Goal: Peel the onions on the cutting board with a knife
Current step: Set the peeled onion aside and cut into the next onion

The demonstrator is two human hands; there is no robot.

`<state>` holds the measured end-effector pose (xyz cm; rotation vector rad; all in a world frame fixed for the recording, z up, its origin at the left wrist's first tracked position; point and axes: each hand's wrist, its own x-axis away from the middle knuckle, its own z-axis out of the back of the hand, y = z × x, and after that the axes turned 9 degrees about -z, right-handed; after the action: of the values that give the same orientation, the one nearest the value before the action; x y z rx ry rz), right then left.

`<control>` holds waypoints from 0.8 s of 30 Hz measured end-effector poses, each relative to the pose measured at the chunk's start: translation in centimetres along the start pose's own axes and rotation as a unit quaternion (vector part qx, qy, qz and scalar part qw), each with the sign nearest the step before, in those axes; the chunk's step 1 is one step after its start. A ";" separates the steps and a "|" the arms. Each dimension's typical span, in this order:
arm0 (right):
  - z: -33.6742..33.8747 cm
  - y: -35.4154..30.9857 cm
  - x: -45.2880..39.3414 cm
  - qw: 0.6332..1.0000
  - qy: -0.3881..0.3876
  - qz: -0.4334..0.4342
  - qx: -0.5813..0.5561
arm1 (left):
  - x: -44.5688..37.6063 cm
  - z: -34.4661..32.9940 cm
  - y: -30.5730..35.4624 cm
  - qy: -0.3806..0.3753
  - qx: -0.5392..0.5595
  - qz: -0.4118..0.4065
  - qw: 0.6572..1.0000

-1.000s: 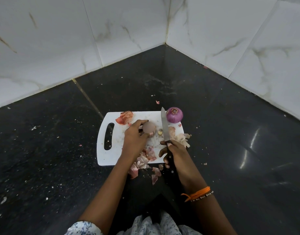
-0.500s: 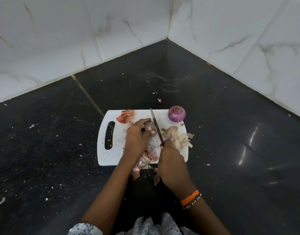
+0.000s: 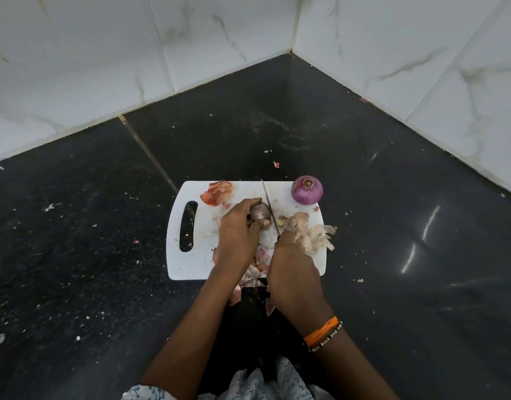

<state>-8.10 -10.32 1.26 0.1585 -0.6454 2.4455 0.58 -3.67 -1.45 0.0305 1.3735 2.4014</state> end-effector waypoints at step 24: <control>-1.6 0.6 -1.8 0.999 -0.026 -0.044 0.003 | 0.2 -0.5 0.3 0.011 -0.020 0.012 1.000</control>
<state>-6.89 -10.88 -0.84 0.2476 -0.6396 2.3662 0.19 -4.21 -1.50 0.0104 1.3412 2.4562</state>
